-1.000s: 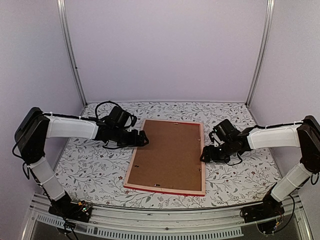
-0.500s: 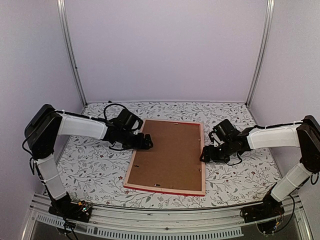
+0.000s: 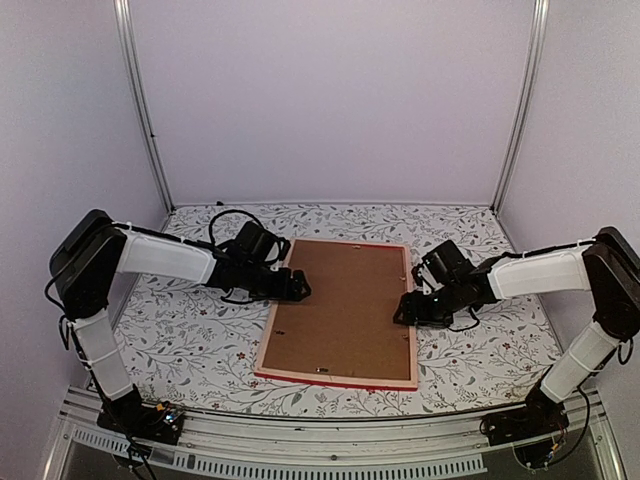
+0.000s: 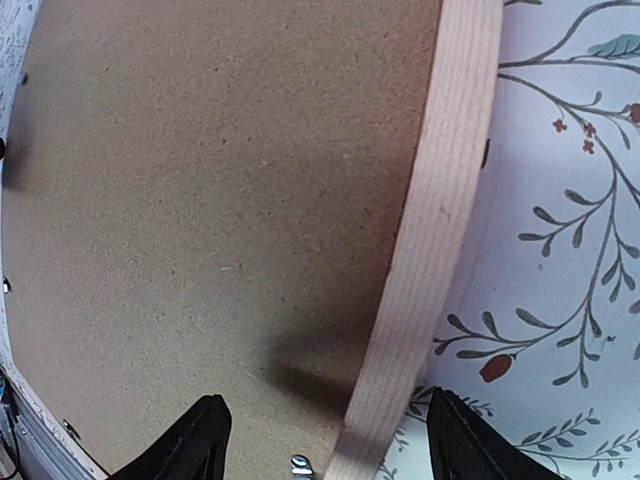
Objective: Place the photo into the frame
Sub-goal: Adjust the photo frame at the center of the board.
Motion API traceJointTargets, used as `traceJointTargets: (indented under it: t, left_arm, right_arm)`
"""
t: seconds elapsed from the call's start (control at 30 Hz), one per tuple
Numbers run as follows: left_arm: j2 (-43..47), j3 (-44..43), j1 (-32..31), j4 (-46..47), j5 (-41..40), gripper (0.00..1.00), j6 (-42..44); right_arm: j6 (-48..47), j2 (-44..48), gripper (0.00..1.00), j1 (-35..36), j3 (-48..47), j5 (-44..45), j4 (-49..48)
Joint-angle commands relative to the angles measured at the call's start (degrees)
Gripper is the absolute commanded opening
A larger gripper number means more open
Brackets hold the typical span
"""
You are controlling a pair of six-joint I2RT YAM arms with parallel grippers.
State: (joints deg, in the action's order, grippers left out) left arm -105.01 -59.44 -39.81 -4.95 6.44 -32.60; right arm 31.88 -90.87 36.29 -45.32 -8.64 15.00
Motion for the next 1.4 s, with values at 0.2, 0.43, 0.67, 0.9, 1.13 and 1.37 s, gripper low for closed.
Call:
traceJointTargets:
  t: [0.2,0.43,0.67,0.9,1.13,1.37]
  left_arm:
    - [-1.36,0.5,-1.56,2.85,5.86,0.89,3.0]
    - [1.49,1.51,-1.71,1.77,2.17,0.89,4.29]
    - [5.9,2.15,-1.65,1.53,-6.19,0.92,5.02]
    - [5.12,-0.6,-0.29,1.43,-9.07,0.95,7.42]
    - [1.96,-2.81,3.76,2.33,-6.9,0.95,7.66]
    - [-1.74,-3.11,5.84,3.39,-0.92,0.95,6.38]
  right_arm:
    - [0.34,-3.55,0.7,-0.32,0.15,-3.65,-5.02]
    - [-0.72,-3.34,0.61,-0.35,-0.82,1.64,-1.56]
    - [-1.78,-4.49,0.56,-0.5,-4.86,9.77,2.56]
    - [-3.26,-6.57,0.49,-1.71,-7.72,12.24,2.66]
    - [-7.16,-7.45,0.3,-3.57,-8.2,11.38,1.48]
    - [-13.39,-8.23,0.2,-5.95,-8.49,9.26,0.3]
